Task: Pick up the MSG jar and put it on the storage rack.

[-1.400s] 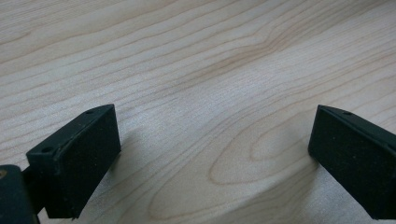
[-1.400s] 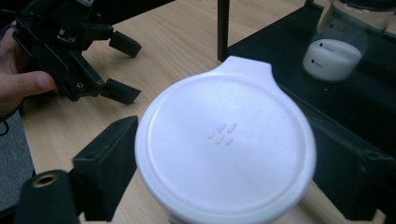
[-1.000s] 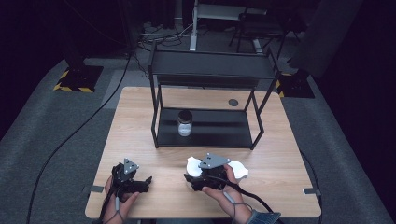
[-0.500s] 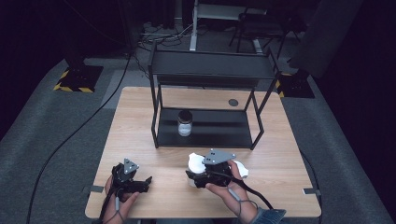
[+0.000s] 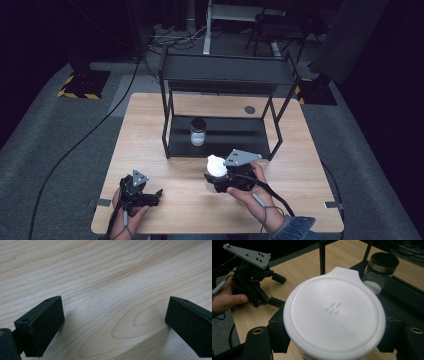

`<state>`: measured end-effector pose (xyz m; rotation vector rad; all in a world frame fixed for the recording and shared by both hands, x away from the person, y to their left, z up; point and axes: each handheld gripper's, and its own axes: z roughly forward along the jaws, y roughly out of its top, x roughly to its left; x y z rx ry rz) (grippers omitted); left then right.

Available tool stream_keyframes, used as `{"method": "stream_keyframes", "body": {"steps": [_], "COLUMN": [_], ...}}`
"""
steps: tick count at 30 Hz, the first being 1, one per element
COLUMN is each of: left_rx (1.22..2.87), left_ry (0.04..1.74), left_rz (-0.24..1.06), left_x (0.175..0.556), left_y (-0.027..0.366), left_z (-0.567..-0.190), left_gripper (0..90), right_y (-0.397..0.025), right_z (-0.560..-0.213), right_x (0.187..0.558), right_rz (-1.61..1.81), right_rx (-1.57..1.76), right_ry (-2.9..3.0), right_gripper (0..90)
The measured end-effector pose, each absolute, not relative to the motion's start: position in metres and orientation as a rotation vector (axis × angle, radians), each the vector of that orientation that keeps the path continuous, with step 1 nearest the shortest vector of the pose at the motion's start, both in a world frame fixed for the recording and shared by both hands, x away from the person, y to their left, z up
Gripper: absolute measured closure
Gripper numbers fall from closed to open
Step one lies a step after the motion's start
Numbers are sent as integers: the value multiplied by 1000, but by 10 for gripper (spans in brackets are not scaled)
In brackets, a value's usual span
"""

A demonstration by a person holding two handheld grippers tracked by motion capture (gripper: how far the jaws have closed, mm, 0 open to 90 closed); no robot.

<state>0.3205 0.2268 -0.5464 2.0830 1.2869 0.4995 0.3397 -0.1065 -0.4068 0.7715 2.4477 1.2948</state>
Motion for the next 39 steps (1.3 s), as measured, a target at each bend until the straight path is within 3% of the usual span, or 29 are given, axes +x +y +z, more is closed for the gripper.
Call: {"method": "stream_keyframes", "body": {"steps": [22,39], "left_rx": [2083,2079], "left_ry": [1287,1289], "left_rz": [500,500], "left_x": [320,320], "left_y": [227,227], "left_z": [-546,-546], "left_gripper": [19,19], "right_y": [-119,-121], "right_z": [-370,-363], "right_x": [370,403], "right_rz": [1290,1292], "right_rx": [794,801], "right_ry": [2415,2389], "right_gripper": [303,303]}}
